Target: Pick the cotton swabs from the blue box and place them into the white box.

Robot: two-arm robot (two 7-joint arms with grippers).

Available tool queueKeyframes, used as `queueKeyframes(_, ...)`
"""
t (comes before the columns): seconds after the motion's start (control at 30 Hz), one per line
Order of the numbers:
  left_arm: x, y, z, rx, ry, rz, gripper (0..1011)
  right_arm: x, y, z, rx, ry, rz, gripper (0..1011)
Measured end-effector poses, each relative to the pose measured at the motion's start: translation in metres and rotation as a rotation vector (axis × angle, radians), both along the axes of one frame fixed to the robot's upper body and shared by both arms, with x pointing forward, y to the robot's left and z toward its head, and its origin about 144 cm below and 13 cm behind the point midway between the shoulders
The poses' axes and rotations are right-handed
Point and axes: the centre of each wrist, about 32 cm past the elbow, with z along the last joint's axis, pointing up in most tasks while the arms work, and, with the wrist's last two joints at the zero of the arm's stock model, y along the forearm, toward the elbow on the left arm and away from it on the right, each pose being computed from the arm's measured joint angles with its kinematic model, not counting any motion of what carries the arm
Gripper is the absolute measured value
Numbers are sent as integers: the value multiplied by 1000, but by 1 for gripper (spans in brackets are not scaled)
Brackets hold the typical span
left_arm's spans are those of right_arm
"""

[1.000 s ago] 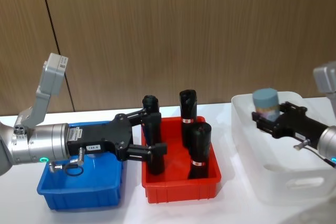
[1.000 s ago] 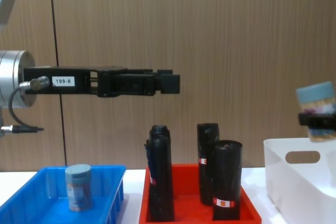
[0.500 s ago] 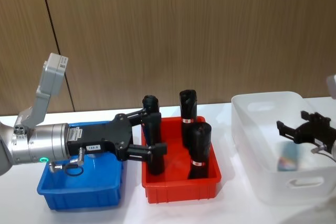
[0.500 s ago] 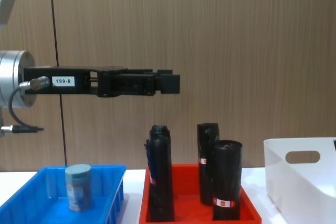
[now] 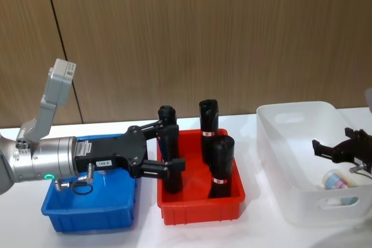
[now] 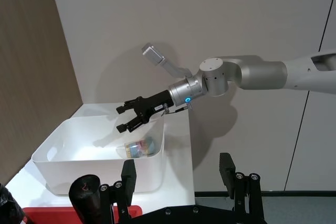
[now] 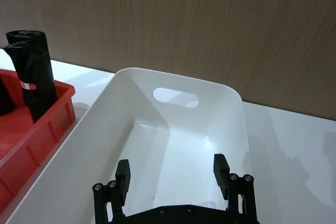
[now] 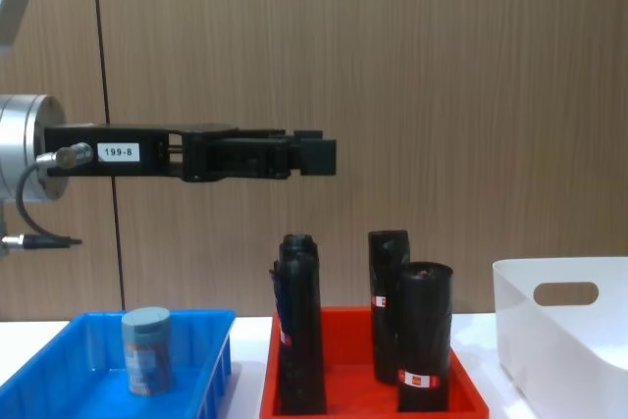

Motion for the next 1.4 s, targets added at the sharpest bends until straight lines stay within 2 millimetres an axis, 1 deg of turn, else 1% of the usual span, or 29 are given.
queueKeyframes(0.13, -1, -1, -1, 3, 0, 11, 1004, -2, 3, -1, 3, -9, 5, 1002)
queueKeyframes(0.37, -6, -8, -6, 19, -11, 69, 1004, -14, 19, -5, 21, -52, 30, 1002)
queueKeyframes(0.6, -13, -16, -11, 37, -24, 139, 1004, -34, 42, -10, 53, -121, 61, 1002)
queueKeyframes(0.7, -16, -19, -14, 45, -30, 169, 1004, -39, 48, -10, 64, -141, 68, 1002)
queueKeyframes(0.9, -22, -26, -18, 58, -43, 230, 1004, -58, 66, -12, 100, -203, 87, 1002)
queueKeyframes(0.93, -22, -27, -19, 59, -45, 237, 1004, -58, 66, -12, 100, -203, 87, 1002)
queueKeyframes(1.23, -32, -37, -26, 75, -69, 330, 1004, -86, 89, -10, 160, -293, 101, 1002)
queueKeyframes(1.4, -38, -43, -29, 83, -85, 383, 1004, -96, 96, -8, 184, -327, 102, 1002)
